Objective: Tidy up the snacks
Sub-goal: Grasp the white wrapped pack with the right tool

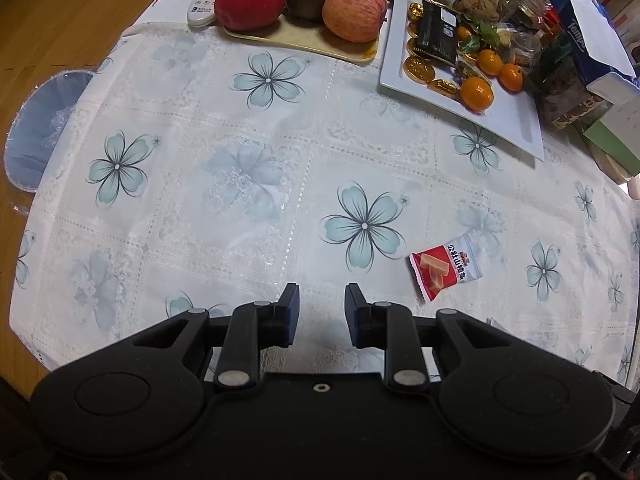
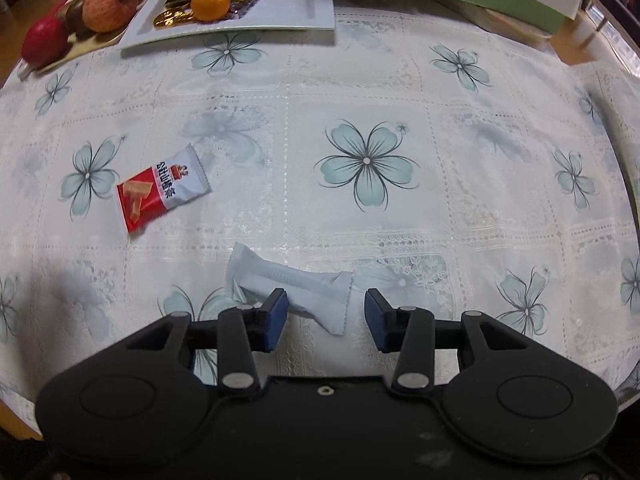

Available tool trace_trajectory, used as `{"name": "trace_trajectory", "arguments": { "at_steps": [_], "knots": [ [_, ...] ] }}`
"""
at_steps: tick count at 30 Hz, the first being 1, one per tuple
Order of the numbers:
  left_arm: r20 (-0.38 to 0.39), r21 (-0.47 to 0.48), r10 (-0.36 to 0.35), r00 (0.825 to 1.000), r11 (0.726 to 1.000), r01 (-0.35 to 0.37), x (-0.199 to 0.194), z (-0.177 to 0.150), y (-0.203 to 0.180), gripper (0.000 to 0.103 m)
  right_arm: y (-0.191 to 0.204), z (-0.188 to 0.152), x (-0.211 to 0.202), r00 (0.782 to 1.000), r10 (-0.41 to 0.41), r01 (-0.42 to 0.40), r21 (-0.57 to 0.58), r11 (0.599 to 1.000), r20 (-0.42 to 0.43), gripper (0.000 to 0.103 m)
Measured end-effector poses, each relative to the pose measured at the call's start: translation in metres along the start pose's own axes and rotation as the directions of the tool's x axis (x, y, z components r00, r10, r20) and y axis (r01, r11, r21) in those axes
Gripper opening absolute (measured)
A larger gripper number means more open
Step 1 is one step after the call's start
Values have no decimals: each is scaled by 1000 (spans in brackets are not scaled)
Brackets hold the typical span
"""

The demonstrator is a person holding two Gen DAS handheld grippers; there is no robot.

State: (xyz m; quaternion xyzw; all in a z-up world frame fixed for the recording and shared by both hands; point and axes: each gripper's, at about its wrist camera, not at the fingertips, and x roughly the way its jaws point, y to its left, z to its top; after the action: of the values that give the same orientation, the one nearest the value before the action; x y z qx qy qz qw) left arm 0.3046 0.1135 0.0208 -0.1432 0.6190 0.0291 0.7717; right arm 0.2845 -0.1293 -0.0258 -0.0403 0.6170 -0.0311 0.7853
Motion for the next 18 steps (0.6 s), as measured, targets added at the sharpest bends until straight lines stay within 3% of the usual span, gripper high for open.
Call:
{"name": "trace_trajectory", "arguments": {
  "at_steps": [4,8,15,18],
  "knots": [
    [-11,4,4,1000,1000,-4,4,0,-2,34,13,-1,5,1000,-9,11,-132,991,13,44],
    [-13,20,8,1000,1000,-8,5,0,-7,34,22,4,11,999,-15,21,-186,982,31,44],
    [-28,68,8,1000,998,-6,10,-5,-19,34,17,19,28,1000,24,-23,-131,991,-1,43],
    [-45,71,-11,999,997,14,14,-4,-22,34,7,19,30,996,85,-86,-43,995,-33,27]
  ]
}}
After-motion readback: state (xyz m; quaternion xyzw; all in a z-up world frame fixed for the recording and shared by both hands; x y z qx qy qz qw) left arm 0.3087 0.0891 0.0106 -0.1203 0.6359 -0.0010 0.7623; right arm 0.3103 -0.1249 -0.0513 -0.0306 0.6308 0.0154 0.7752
